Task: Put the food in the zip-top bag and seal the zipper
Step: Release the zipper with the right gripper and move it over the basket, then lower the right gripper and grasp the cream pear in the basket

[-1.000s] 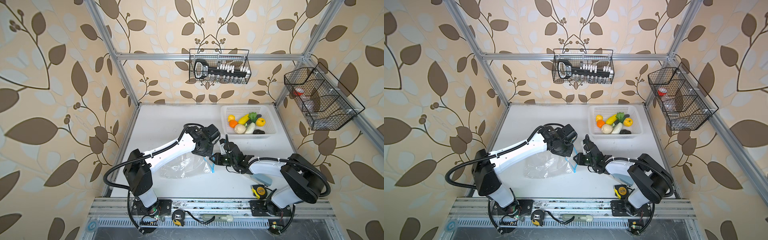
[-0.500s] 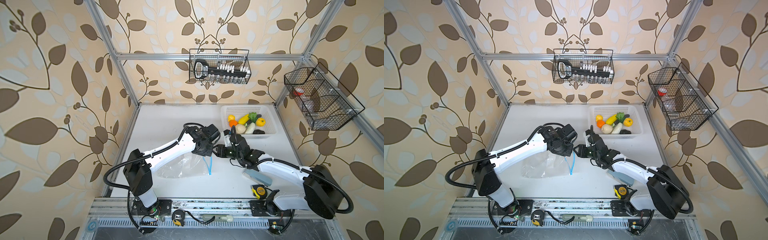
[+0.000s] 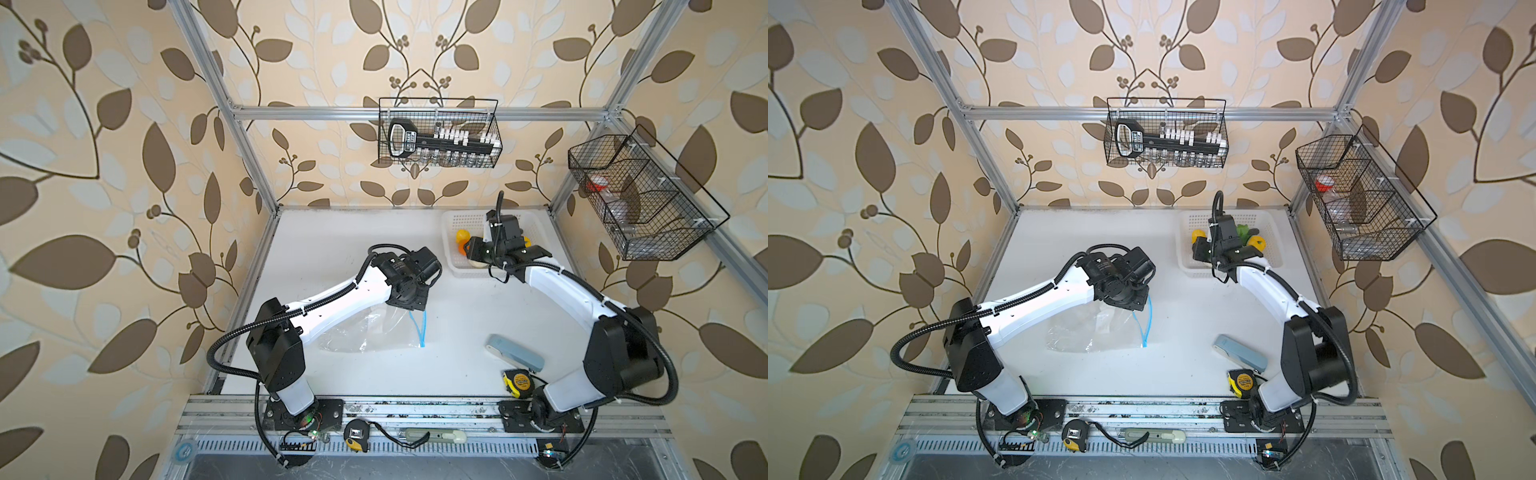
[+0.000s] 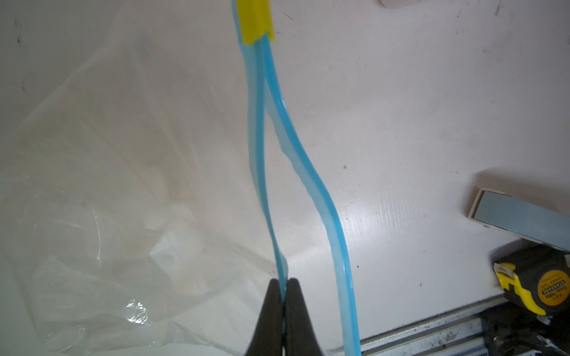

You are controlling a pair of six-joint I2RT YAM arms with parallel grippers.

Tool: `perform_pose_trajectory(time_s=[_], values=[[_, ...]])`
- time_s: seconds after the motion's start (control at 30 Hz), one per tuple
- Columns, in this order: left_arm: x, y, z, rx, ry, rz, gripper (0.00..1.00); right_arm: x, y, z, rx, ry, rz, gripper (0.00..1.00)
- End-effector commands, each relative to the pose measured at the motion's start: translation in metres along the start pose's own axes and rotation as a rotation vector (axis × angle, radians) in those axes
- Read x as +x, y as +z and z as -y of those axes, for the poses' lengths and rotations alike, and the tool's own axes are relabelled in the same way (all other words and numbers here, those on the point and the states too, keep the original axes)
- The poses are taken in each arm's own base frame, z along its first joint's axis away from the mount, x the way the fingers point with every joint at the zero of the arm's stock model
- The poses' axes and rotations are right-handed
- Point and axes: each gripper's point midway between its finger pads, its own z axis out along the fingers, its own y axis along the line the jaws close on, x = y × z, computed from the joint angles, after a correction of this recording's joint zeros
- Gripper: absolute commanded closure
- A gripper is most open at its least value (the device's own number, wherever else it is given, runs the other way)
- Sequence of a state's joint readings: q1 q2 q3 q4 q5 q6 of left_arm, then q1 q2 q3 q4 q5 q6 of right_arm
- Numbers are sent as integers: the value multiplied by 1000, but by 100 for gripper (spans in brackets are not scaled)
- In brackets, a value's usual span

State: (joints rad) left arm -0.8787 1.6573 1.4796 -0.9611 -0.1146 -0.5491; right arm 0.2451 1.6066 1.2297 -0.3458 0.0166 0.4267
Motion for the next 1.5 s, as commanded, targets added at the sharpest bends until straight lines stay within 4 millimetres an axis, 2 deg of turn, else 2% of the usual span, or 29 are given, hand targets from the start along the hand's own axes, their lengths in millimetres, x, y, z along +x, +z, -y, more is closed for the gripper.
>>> perform_pose_trajectory(time_s=[0.0,0.17,0.3,0.57,0.87,1.2,1.47], values=[[-4,-10,2,0,18,29,100,1,11,31,135,-81,-101,50],[-7,-13,5,16,21,36,100,2,25,49,166,-95,-170,40],[-7,-9,8,23,23,25,100,8,34,54,168,-82,-227,32],[-6,-5,12,33,21,10,100,10,45,57,187,-60,-250,25],[-3,0,12,32,14,-2,100,13,66,64,227,-38,-275,21],[-5,0,12,29,13,0,100,19,84,62,209,-13,-299,17],[-5,3,12,22,14,-3,100,23,94,51,191,-21,-311,16]])
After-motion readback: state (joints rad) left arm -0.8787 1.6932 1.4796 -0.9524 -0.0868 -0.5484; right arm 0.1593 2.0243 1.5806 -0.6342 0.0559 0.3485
